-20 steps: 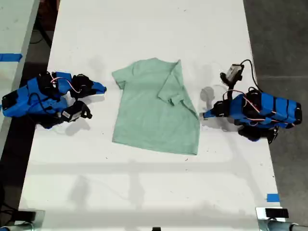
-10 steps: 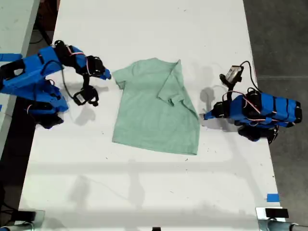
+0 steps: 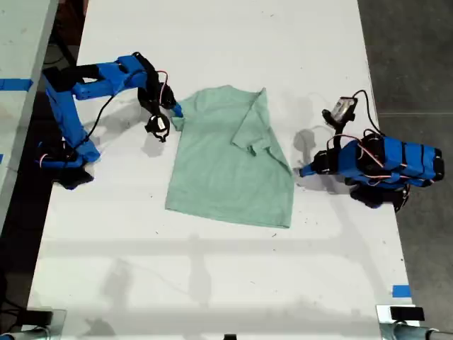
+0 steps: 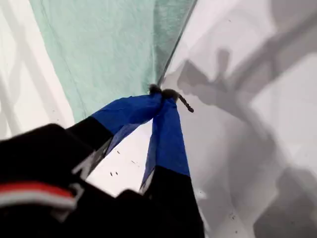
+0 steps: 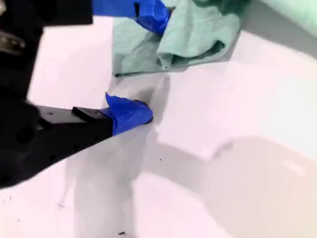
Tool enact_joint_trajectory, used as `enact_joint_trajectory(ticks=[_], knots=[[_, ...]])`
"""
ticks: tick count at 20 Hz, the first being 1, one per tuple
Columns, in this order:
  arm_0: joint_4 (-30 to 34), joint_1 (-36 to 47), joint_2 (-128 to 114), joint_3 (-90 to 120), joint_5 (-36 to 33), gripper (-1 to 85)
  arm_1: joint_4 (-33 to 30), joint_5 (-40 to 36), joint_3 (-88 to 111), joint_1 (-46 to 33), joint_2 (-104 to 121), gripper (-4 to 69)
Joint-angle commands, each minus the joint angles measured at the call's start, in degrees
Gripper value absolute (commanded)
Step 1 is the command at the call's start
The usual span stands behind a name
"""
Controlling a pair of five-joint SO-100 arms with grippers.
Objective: Fold t shirt
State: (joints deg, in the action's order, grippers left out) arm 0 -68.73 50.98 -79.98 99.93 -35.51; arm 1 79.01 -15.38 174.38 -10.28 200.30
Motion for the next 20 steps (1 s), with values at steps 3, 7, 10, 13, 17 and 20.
enact_joint_trajectory(ticks=[3, 7, 10, 13, 17, 20], knots=[[3.0, 0.4, 1.1, -2.9, 2.4, 2.6, -1.2, 0.2, 3.0, 0.4, 0.6, -1.2], [1.4, -0.2, 0.4, -2.5, 4.5, -0.3, -1.2, 0.4, 3.0, 0.4, 0.6, -1.2], [-0.4, -0.4, -5.1, -1.0, 7.4, -0.3, -1.2, 0.4, 3.0, 0.4, 0.6, -1.2], [-3.6, -3.3, -12.7, -3.7, 8.5, -0.3, -1.2, 0.4, 3.0, 0.4, 0.6, -1.2], [-4.8, -12.5, -17.8, -13.7, 2.6, -0.3, -1.2, 0.4, 3.0, 0.5, 0.6, -1.2], [-4.4, -19.0, -12.6, -20.5, -2.3, -0.3, -1.2, 0.5, 3.0, 0.5, 0.6, -1.2]])
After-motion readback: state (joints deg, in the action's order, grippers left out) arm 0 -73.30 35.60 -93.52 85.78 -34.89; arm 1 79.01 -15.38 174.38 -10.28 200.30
